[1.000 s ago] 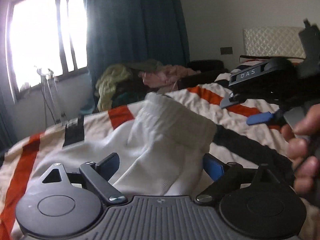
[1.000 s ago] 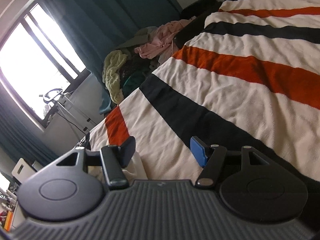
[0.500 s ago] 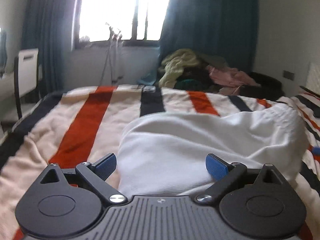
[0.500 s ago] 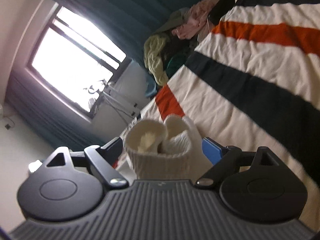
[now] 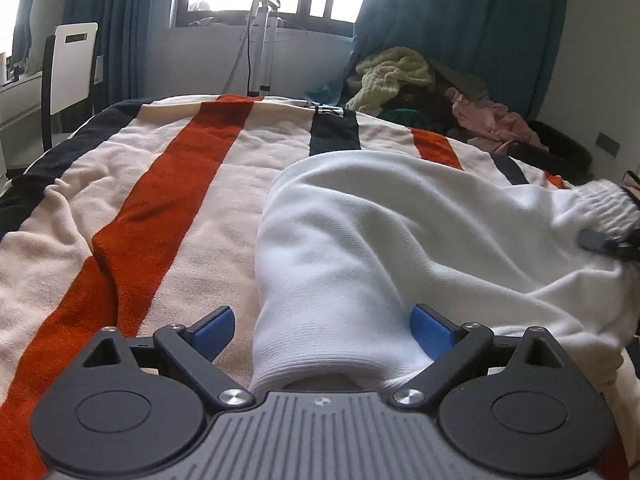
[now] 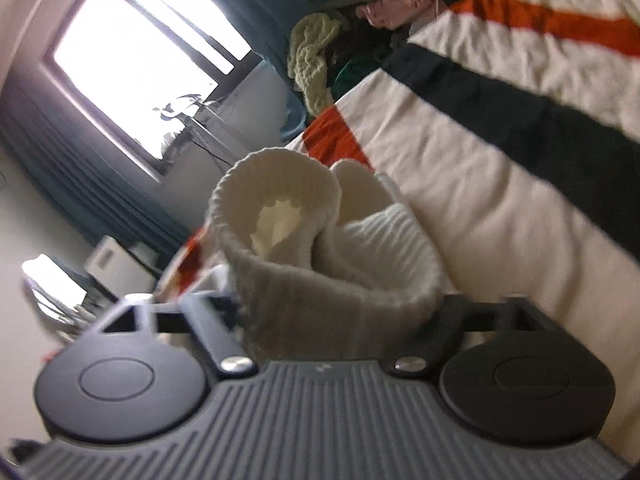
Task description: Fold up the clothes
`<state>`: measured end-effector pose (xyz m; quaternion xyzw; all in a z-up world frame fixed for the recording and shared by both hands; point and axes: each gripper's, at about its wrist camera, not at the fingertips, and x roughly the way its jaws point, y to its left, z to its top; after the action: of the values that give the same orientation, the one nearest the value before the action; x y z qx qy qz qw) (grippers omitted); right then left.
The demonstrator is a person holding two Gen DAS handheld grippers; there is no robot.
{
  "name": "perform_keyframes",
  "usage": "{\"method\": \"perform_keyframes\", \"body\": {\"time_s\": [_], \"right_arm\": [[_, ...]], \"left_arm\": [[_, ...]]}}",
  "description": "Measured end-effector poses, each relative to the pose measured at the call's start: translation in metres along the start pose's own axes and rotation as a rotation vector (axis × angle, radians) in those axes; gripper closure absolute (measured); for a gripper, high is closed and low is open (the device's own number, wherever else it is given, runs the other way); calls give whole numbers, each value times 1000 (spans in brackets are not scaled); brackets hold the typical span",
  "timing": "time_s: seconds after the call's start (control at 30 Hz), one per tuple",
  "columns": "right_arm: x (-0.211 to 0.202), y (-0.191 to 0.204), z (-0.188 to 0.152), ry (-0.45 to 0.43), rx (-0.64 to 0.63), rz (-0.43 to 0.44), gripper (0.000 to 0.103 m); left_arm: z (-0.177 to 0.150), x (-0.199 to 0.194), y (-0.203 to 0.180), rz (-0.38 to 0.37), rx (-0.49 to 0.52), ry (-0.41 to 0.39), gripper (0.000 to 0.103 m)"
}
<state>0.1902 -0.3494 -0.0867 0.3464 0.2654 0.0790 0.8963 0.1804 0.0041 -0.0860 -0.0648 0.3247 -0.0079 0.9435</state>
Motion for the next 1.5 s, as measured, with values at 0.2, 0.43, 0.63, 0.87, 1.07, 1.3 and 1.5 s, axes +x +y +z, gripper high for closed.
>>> {"method": "perform_keyframes", "body": {"time_s": [0.2, 0.43, 0.63, 0.87, 1.07, 1.3, 1.5], "right_arm": [[-15, 17, 16, -138, -89, 127, 65], [-13, -24, 16, -165, 23, -8, 57], [-5, -66, 6, -97, 213, -55, 15], [-9, -79, -4, 42, 421, 16, 16], [-7, -60, -13, 159, 250, -55, 15], [-13, -40, -12, 143, 182, 130, 17], [-8, -41, -15, 143, 205, 102, 19]], "left_arm": [[-3, -6, 12, -49, -59, -5, 6], [-10, -11, 10, -67, -52, -9, 5], [-13, -10, 16, -79, -96, 10, 5], [-11, -9, 31, -104, -212, 33, 4], [-12, -7, 40, -127, -276, 51, 4], [-11, -8, 43, -136, -313, 54, 5], [-12, -8, 48, -176, -360, 55, 5]]}}
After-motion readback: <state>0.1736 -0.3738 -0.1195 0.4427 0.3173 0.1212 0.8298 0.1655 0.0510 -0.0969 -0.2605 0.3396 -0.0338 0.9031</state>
